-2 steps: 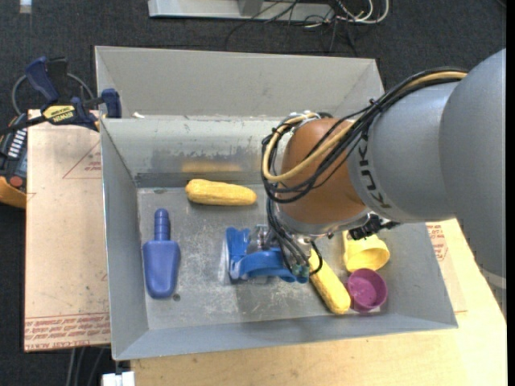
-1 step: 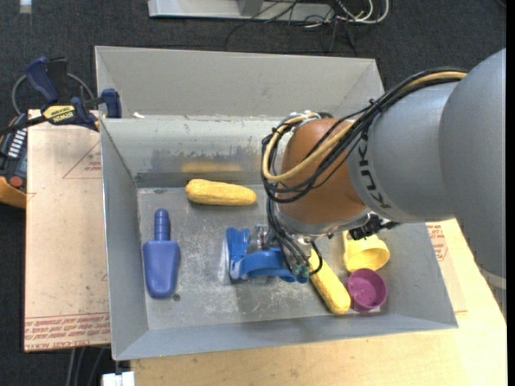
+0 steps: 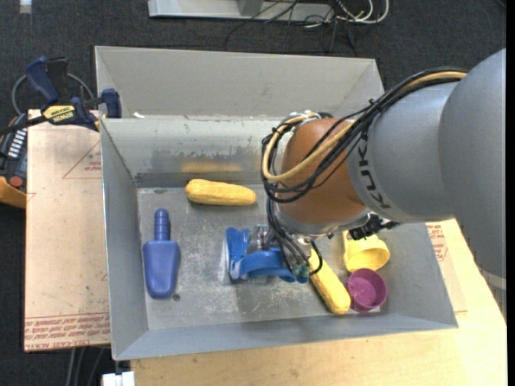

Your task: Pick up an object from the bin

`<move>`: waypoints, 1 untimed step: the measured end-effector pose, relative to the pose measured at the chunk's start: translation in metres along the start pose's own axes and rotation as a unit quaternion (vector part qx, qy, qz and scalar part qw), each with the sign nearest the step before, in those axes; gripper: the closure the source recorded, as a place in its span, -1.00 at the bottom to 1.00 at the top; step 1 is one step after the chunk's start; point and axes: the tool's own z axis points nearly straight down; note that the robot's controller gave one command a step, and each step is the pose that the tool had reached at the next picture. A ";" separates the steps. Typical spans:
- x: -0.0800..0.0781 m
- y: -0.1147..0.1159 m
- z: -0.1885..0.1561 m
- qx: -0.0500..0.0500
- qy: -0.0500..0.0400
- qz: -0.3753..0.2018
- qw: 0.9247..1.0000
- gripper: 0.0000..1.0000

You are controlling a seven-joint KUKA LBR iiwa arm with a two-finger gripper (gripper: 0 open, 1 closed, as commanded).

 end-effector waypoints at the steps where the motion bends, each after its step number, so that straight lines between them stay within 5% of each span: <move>1: 0.000 0.000 0.000 0.000 0.000 0.000 1.000 1.00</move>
Offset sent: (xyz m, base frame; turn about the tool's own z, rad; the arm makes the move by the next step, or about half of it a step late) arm 0.0000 0.0000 0.0000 0.0000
